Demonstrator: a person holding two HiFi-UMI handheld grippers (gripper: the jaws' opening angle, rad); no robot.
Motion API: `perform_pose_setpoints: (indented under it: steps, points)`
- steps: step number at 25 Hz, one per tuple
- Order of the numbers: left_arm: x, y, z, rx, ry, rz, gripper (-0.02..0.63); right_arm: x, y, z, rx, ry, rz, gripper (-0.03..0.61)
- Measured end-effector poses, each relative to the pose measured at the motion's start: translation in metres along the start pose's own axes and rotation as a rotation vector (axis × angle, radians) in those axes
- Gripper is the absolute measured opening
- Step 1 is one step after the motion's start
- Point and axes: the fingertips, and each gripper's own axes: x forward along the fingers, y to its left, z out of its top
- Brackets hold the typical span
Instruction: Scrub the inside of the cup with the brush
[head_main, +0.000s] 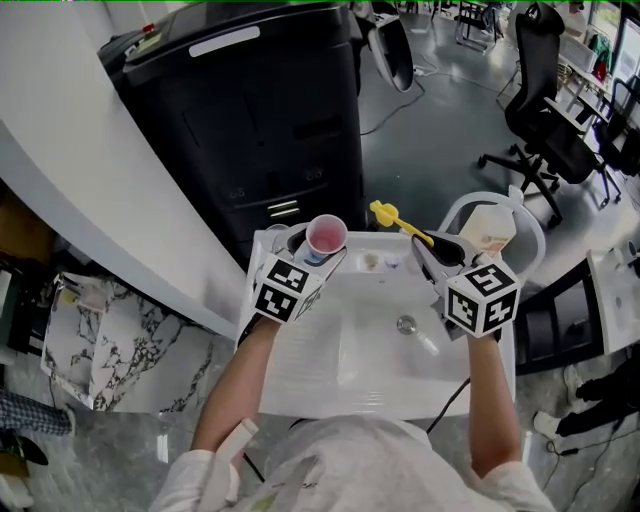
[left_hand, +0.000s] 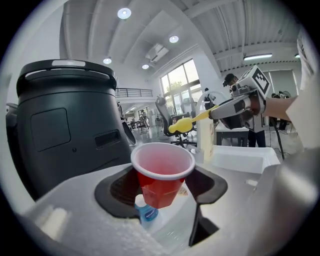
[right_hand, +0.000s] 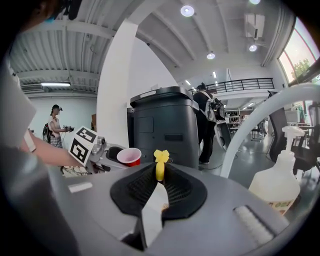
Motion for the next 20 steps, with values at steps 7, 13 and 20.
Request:
perform_pose_setpoints:
  steps: [7, 13, 20]
  points:
    - [0.000, 0.000, -0.005, 0.208, 0.082, 0.006, 0.287, -0.005, 0.016, 0.011, -0.096, 0.029, 0.086, 0.035]
    - [0.002, -0.004, -0.015, 0.327, 0.145, -0.002, 0.290, 0.000, 0.045, 0.015, -0.165, 0.064, 0.201, 0.035]
    - [0.004, -0.011, -0.025, 0.455, 0.202, -0.021, 0.290, 0.010, 0.071, 0.003, -0.206, 0.137, 0.302, 0.035]
